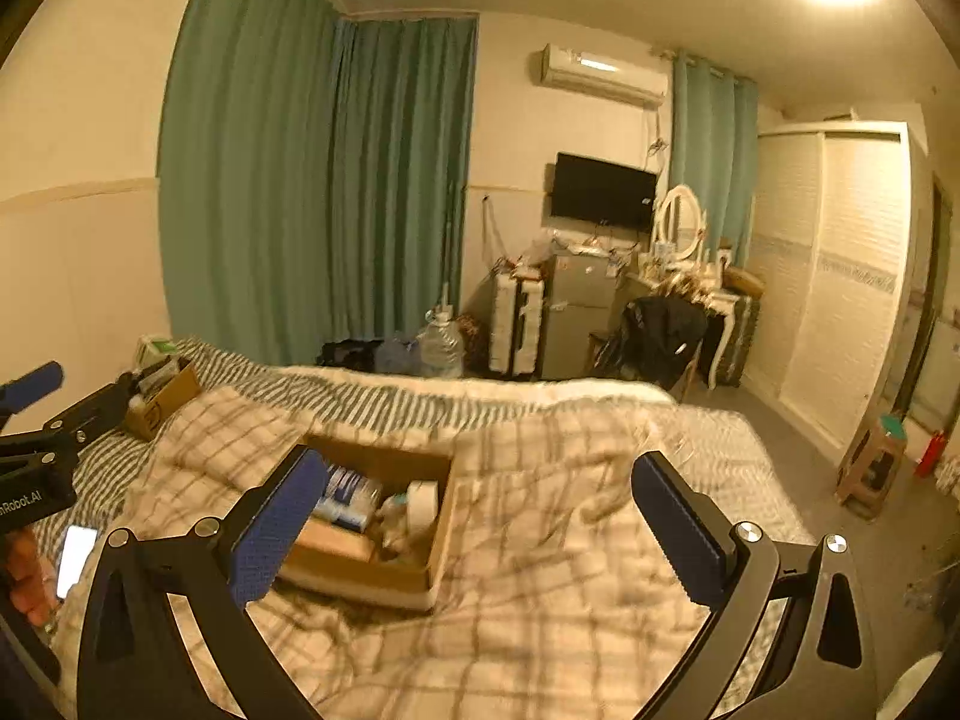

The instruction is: Organize objects

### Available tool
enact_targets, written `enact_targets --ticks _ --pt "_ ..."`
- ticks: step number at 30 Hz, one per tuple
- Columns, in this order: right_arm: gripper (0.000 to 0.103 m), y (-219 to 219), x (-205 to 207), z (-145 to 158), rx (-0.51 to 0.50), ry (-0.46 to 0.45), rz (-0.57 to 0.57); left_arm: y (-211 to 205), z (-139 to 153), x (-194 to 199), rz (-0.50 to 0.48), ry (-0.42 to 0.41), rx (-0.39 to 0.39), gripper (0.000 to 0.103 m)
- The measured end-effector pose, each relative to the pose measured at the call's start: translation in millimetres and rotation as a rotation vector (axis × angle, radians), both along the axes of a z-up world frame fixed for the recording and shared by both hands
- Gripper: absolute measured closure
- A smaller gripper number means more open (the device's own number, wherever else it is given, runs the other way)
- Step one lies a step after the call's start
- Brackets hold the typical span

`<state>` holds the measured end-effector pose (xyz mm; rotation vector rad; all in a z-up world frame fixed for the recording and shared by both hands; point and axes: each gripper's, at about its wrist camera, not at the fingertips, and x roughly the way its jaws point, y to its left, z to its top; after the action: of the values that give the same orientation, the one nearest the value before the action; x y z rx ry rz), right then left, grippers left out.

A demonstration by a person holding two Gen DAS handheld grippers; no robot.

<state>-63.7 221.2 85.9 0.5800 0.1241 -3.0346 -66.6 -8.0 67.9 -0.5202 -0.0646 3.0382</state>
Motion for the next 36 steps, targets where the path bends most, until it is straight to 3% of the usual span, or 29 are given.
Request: enact_targets --ticks 5,10,14,36 --pt "0.000 -10.1 -0.5 -47.1 -0.016 0.044 0.023 6.7 -44.3 8.2 0.078 0.018 -0.046 0.000" --pt "0.000 -14.4 -17.1 -86.7 -0.026 -0.020 0.005 9.7 -74.7 9.5 0.068 -0.028 -0.068 0.000" --pt "0.000 -16.2 -24.9 -104.9 0.026 -0.044 -0.015 10.9 -85.5 5.0 0.078 -0.056 -0.061 0.000" --pt "0.000 -9.1 -26.6 -108.7 -0.007 -0.055 -0.025 13.6 -96.2 1.0 0.072 -0.110 -0.079 0.000"
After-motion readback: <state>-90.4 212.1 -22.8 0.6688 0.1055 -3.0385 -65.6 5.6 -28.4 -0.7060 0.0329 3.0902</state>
